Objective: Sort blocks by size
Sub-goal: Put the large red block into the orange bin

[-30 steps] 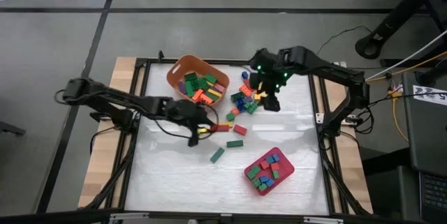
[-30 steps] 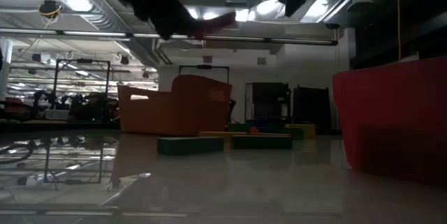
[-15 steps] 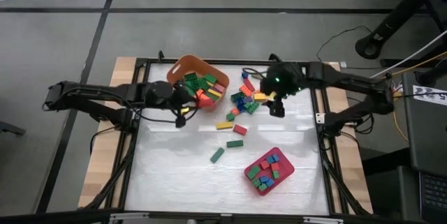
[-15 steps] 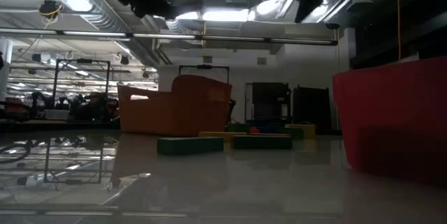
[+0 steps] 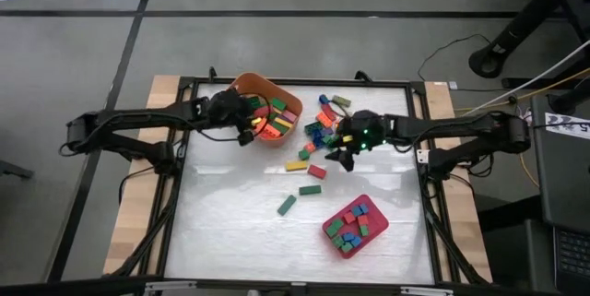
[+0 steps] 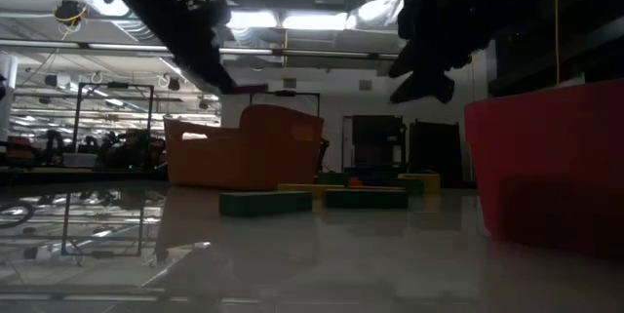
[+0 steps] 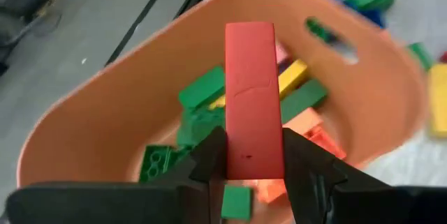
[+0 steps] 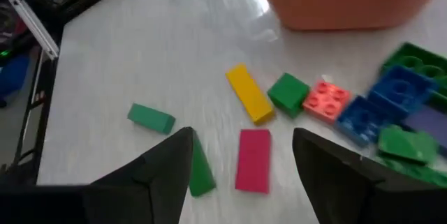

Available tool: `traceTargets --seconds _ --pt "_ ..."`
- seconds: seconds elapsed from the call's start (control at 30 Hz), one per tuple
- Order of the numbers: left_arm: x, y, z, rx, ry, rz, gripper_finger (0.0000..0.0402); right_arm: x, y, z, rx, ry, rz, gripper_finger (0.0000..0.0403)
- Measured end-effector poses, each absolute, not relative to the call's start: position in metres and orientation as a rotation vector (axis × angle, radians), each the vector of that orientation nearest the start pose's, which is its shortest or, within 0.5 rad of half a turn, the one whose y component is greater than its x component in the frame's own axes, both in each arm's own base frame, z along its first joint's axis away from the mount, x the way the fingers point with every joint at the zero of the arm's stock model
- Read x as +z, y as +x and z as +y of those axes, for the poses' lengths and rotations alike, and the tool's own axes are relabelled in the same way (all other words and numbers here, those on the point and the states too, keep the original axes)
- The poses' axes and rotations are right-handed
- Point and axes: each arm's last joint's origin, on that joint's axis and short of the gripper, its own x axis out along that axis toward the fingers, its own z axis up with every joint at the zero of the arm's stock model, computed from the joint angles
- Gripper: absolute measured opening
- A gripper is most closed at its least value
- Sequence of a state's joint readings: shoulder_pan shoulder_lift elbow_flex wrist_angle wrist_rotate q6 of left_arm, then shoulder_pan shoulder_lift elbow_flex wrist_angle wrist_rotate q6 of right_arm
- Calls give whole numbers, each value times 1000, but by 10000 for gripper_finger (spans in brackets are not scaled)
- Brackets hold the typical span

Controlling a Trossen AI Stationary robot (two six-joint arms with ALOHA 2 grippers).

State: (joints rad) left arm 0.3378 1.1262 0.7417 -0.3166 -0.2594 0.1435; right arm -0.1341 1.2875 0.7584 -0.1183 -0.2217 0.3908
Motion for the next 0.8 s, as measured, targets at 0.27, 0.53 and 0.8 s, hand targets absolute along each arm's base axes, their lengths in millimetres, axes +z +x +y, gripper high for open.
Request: traceTargets --seconds 0.27,0.53,0.8 --pt "220 222 105 602 69 846 181 201 284 3 -109 376 676 246" --pt "212 224 107 602 63 881 213 173 293 34 -227 233 720 246" --pt "212 224 107 601 61 888 213 149 301 52 -247 165 741 246"
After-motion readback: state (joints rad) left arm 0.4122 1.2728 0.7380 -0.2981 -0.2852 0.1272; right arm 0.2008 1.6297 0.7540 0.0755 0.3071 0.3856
